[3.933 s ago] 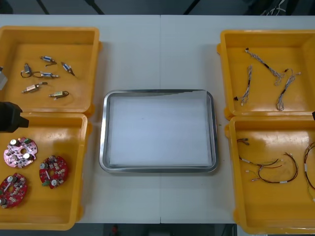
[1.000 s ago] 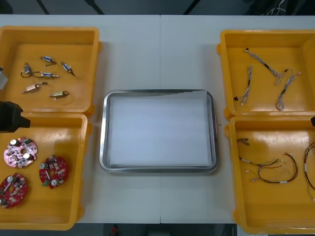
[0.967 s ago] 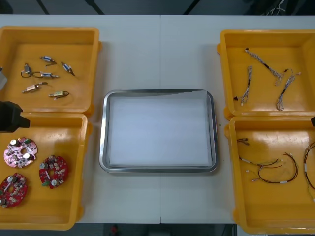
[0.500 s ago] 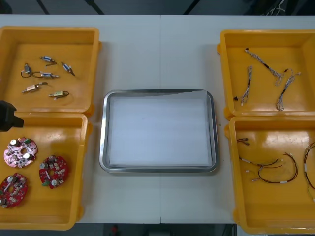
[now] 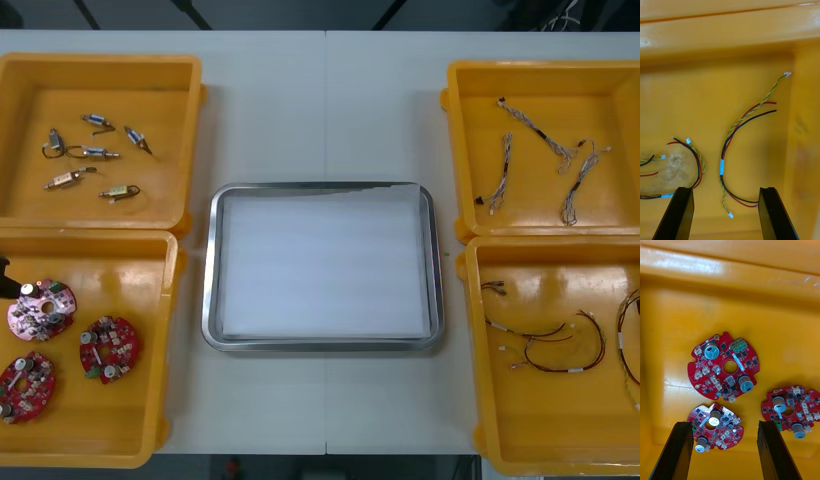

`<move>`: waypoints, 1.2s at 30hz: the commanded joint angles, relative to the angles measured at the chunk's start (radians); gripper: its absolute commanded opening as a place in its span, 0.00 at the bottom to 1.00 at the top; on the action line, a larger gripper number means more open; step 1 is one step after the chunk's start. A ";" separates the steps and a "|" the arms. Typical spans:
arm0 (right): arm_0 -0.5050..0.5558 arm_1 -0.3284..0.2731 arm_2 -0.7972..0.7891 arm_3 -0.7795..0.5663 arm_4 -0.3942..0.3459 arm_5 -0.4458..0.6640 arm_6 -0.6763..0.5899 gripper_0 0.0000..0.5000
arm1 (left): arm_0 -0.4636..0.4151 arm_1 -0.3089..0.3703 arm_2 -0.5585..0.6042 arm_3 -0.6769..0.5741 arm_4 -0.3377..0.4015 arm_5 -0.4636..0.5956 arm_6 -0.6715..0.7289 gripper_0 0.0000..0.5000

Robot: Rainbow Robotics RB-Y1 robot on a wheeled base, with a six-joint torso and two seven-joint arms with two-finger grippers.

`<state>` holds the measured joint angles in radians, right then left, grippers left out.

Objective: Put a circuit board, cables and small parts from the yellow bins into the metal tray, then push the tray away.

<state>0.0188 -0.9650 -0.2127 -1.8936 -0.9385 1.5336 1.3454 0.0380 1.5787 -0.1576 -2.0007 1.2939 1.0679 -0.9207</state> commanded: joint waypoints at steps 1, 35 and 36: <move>0.039 -0.043 0.059 -0.013 0.033 -0.069 -0.009 1.00 | 0.076 0.047 0.009 0.016 0.008 -0.052 0.000 1.00; 0.125 0.066 0.104 0.062 0.110 -0.268 0.037 1.00 | 0.243 -0.062 0.006 0.077 -0.105 -0.232 -0.017 1.00; 0.125 0.069 0.104 0.064 0.110 -0.268 0.040 1.00 | 0.244 -0.071 0.006 0.079 -0.105 -0.232 -0.017 1.00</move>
<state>0.1274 -0.9166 -0.1180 -1.8351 -0.8256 1.2750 1.3464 0.2527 1.5402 -0.1576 -1.9342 1.2000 0.8436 -0.9208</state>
